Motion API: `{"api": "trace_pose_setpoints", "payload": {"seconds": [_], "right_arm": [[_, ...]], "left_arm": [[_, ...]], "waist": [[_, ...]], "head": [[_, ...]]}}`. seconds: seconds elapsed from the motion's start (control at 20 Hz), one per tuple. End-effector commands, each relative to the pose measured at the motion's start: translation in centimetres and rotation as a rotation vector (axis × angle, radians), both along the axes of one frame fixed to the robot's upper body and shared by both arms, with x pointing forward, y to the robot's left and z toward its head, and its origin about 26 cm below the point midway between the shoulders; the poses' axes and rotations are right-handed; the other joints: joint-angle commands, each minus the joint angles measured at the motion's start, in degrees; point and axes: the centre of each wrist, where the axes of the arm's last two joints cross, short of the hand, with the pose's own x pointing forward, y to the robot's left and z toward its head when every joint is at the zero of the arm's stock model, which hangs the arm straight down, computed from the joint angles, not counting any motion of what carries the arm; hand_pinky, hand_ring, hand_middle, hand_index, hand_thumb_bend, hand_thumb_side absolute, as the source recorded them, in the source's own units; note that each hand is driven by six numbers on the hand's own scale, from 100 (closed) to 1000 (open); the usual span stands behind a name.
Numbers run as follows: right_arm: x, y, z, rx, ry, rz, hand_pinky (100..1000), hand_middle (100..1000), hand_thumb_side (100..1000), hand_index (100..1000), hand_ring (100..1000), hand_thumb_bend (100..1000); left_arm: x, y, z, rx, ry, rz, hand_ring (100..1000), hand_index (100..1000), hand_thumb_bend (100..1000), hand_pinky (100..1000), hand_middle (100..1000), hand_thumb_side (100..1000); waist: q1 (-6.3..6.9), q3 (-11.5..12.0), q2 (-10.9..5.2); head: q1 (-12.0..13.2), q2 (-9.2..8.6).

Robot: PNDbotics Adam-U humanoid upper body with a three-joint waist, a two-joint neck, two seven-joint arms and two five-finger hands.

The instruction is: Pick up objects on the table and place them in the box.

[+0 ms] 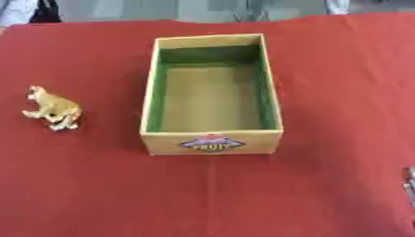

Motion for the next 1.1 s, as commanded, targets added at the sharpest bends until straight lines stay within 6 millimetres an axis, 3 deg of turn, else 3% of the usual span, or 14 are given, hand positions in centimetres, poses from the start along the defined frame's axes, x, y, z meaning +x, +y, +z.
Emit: {"api": "trace_pose_setpoints", "payload": {"seconds": [0.05, 0.3, 0.55, 0.75, 1.1], "right_arm": [[-0.1, -0.2, 0.5, -0.024, -0.015, -0.003, 883, 411, 428, 750, 570, 100], [-0.1, -0.3, 0.5, -0.024, -0.016, 0.002, 881, 413, 426, 749, 570, 100], [-0.2, -0.6, 0.6, -0.029, -0.021, 0.002, 878, 415, 424, 749, 570, 100], [-0.3, -0.8, 0.6, -0.031, -0.017, 0.002, 876, 415, 421, 749, 569, 100], [-0.5, -1.3, 0.6, -0.032, -0.014, 0.001, 874, 419, 416, 748, 569, 100]], "left_arm": [[-0.6, 1.4, 1.2, 0.103, -0.044, 0.056, 674, 946, 100, 768, 679, 865], [-0.7, 3.1, 3.1, 0.281, -0.144, 0.153, 693, 937, 100, 770, 687, 752], [-1.4, 6.2, 6.6, 0.624, -0.285, 0.396, 756, 928, 100, 780, 730, 504], [-0.6, 7.4, 8.1, 0.895, -0.291, 0.543, 771, 922, 100, 789, 735, 416], [1.6, 10.1, 9.7, 1.268, -0.242, 0.59, 811, 928, 100, 803, 761, 312]], "waist": [[0.02, -0.03, -1.23], [0.09, -0.38, -1.55], [0.31, -0.5, -2.21], [0.75, -0.63, -2.87], [1.23, -0.69, -4.09]], "head": [[-0.6, 0.03], [-0.91, 0.88], [-1.12, 0.77], [-0.95, 0.84], [-0.74, 1.76]]}}
